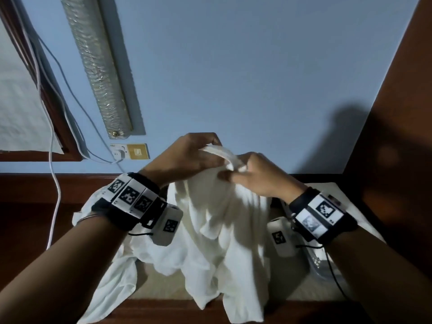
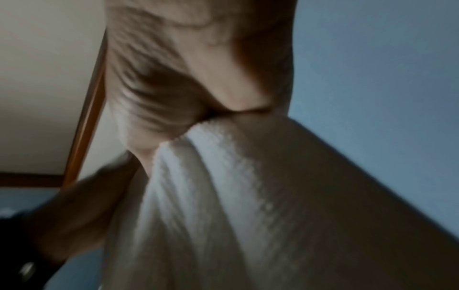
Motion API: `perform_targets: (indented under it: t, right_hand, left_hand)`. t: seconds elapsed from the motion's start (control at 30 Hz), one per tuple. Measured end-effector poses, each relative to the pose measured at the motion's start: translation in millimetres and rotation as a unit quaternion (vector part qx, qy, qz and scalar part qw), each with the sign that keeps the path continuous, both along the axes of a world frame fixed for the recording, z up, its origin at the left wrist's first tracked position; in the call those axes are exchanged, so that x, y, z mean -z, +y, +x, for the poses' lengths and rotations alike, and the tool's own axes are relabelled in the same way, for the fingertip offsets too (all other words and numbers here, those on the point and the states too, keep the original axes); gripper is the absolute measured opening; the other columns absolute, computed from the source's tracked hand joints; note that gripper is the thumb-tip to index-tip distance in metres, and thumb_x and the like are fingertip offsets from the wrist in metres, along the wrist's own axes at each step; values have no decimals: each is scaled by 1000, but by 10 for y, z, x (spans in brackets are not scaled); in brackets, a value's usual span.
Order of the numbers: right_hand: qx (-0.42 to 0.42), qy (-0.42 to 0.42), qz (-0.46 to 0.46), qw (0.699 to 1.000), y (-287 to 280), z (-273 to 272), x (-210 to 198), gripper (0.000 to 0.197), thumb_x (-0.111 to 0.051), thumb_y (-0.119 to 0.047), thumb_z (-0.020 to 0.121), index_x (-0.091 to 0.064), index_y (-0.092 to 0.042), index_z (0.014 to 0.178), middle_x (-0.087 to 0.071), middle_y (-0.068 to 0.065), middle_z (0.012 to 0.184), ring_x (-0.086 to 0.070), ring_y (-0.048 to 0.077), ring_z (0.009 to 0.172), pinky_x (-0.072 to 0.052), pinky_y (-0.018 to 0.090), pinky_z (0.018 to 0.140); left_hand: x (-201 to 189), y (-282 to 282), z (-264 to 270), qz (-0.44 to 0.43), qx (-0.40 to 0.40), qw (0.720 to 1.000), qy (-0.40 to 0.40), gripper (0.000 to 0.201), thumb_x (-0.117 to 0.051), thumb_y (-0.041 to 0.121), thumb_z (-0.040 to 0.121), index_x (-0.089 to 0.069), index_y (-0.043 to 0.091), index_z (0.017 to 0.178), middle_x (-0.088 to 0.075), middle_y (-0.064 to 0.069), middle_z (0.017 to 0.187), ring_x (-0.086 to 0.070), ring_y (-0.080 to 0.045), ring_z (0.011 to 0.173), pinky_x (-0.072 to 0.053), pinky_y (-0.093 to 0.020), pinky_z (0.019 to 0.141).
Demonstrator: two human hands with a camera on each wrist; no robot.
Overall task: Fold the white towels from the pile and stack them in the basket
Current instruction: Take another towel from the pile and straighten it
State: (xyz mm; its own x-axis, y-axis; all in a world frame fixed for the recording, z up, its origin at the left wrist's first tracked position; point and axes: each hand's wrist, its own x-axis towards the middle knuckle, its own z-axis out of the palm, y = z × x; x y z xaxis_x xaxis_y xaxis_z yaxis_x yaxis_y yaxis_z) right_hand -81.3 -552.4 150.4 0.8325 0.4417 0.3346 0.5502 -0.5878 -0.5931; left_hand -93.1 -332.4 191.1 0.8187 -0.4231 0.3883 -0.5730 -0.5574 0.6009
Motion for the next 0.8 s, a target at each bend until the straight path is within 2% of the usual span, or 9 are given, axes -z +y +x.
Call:
perform_targets:
  t: [0.07, 0.13, 0.23, 0.33, 0.4, 0.53, 0.63, 0.73, 0.8]
  right_hand:
    - [-9, -8, 45, 999, -151, 21, -77, 46, -72, -50, 86, -62, -7, 76, -47, -11, 60, -45, 6, 58, -34, 33, 61]
    - [0, -10, 74, 997, -309, 67, -167, 57, -73, -50, 85, -52, 2, 76, -39, -5, 66, -41, 9, 63, -31, 37, 63]
    - [53, -18, 138, 989, -598, 261, -254, 66, -79, -61, 75, -56, 1, 79, -49, 1, 73, -47, 15, 71, -39, 44, 68]
    - [146, -20, 146, 978, -950, 484, -236, 58, -75, -63, 72, -54, -9, 70, -51, 2, 65, -47, 16, 65, -36, 39, 67]
    - [188, -19, 116, 975, -1088, 639, -151, 55, -71, -60, 76, -56, -7, 74, -61, 12, 68, -52, 22, 65, -41, 38, 66]
    - [247, -11, 11, 969, -1119, 833, 107, 51, -71, -49, 90, -44, -12, 66, -48, 3, 62, -50, 22, 65, -35, 36, 61]
    - [282, 28, -81, 955, -1189, 880, 386, 49, -69, -46, 94, -40, -16, 68, -50, 2, 67, -54, 26, 73, -31, 34, 59]
    - [236, 98, -189, 948, -1214, 882, 624, 36, -75, -44, 89, -55, -17, 100, -65, 4, 104, -60, 26, 96, -39, 31, 67]
    - [210, 172, -311, 911, -1214, 825, 726, 56, -75, -42, 83, -50, -22, 129, -63, 4, 124, -61, 25, 105, -47, 33, 81]
  left_hand:
    - [150, 154, 42, 79, -57, 995, -17, 13, -77, 32, 91, -67, 25, 95, -69, 8, 80, -63, -2, 73, -45, -14, 64]
    - [413, 285, 93, 128, -108, 986, -25, 4, -68, 22, 96, -64, 21, 97, -61, 10, 73, -57, -8, 66, -40, -19, 58]
    - [830, 626, 226, 106, -203, 973, 23, 19, -50, 3, 98, -56, 18, 87, -58, -1, 70, -55, -24, 65, -35, -29, 55]
    - [1054, 1016, 271, 101, -268, 956, 64, 30, -53, 0, 96, -54, 22, 75, -57, 1, 66, -61, -30, 66, -37, -33, 58]
    - [1079, 1141, 296, 73, -288, 950, 93, 22, -57, 3, 96, -65, 16, 81, -61, 1, 68, -60, -25, 65, -41, -33, 57]
    - [1055, 1333, 429, 28, -301, 948, 100, 13, -62, 11, 95, -73, 17, 94, -71, -1, 85, -65, -24, 82, -46, -33, 69]
    - [1100, 1525, 456, -32, -335, 936, 104, 5, -72, 20, 95, -77, 19, 93, -75, -4, 88, -69, -28, 86, -48, -32, 70]
    - [1147, 1585, 434, -134, -344, 922, 113, 11, -73, 28, 94, -79, 19, 91, -76, -9, 86, -72, -33, 85, -58, -40, 74]
    - [1122, 1513, 420, -214, -342, 908, 116, 13, -74, 30, 94, -78, 19, 90, -75, -12, 88, -70, -32, 80, -60, -47, 77]
